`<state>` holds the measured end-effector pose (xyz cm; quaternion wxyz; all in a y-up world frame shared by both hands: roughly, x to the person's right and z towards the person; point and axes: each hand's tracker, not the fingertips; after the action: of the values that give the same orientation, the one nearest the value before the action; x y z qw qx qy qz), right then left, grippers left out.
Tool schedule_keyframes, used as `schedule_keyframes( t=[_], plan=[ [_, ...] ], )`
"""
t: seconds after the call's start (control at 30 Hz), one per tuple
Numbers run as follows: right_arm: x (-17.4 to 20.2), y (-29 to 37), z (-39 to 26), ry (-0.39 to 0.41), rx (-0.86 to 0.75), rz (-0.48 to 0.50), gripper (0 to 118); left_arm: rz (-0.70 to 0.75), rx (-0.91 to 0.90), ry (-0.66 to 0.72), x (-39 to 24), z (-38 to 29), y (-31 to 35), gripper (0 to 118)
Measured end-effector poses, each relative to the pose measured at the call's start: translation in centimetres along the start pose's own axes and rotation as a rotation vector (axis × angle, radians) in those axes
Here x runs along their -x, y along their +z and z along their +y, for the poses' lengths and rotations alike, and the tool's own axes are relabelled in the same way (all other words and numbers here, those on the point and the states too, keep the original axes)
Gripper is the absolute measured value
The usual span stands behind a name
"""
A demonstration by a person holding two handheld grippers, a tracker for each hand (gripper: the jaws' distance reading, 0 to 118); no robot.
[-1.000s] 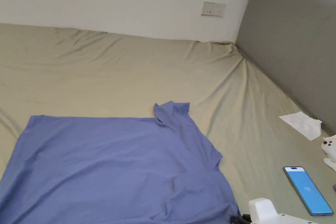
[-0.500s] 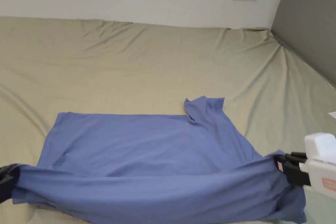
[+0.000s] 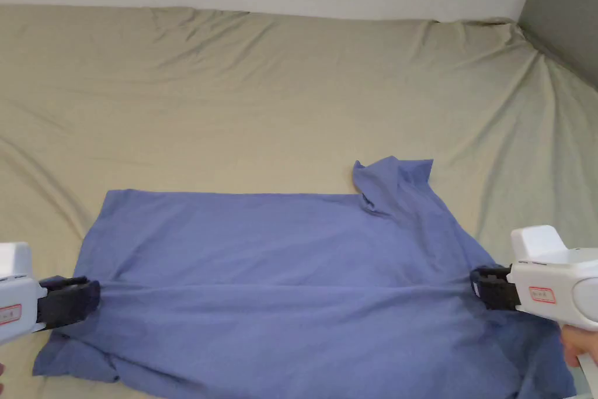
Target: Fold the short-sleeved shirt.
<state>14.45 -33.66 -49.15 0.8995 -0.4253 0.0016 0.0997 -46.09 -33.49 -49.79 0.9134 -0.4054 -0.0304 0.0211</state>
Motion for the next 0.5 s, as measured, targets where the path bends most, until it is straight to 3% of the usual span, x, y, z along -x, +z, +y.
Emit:
schedule_keyframes(
  t=[0.03,0.07,0.1,0.17,0.2,0.27,0.3,0.33,0.37,0.43,0.5],
  plan=[
    [0.0,1.5,-0.4,0.001,-0.073,-0.010,69,-0.027,-0.047,0.017,0.1,-0.2,1.6,90],
    [0.0,3.6,-1.0,0.004,-0.161,0.001,90,-0.060,-0.109,0.029,0.0,-0.5,3.8,113],
    [0.1,5.3,-1.5,-0.004,-0.225,0.000,101,-0.069,-0.156,0.038,-0.1,-0.8,5.5,118],
    [1.2,10.3,-3.7,-0.041,-0.341,-0.020,101,-0.061,-0.245,0.047,-0.7,-2.2,10.2,113],
    [1.5,12.2,-4.8,-0.062,-0.369,0.001,98,-0.059,-0.281,0.046,-1.0,-3.0,12.2,107],
    [3.2,16.4,-7.4,-0.091,-0.415,0.112,70,-0.058,-0.354,0.064,-1.9,-5.7,16.1,77],
    [4.2,18.0,-8.7,-0.099,-0.429,0.118,36,-0.048,-0.353,0.071,-2.4,-7.1,17.6,36],
    [5.1,19.3,-10.1,-0.095,-0.436,0.098,8,-0.033,-0.359,0.083,-2.9,-8.6,18.5,5],
    [6.0,20.5,-11.5,-0.100,-0.445,0.080,2,-0.022,-0.365,0.104,-3.5,-10.2,19.3,0],
    [7.3,22.1,-13.4,-0.104,-0.419,0.161,1,-0.053,-0.311,0.053,-4.4,-12.5,19.7,0],
    [8.5,23.0,-14.9,-0.110,-0.399,0.179,1,-0.052,-0.247,0.033,-4.8,-14.6,18.8,0]
  ],
)
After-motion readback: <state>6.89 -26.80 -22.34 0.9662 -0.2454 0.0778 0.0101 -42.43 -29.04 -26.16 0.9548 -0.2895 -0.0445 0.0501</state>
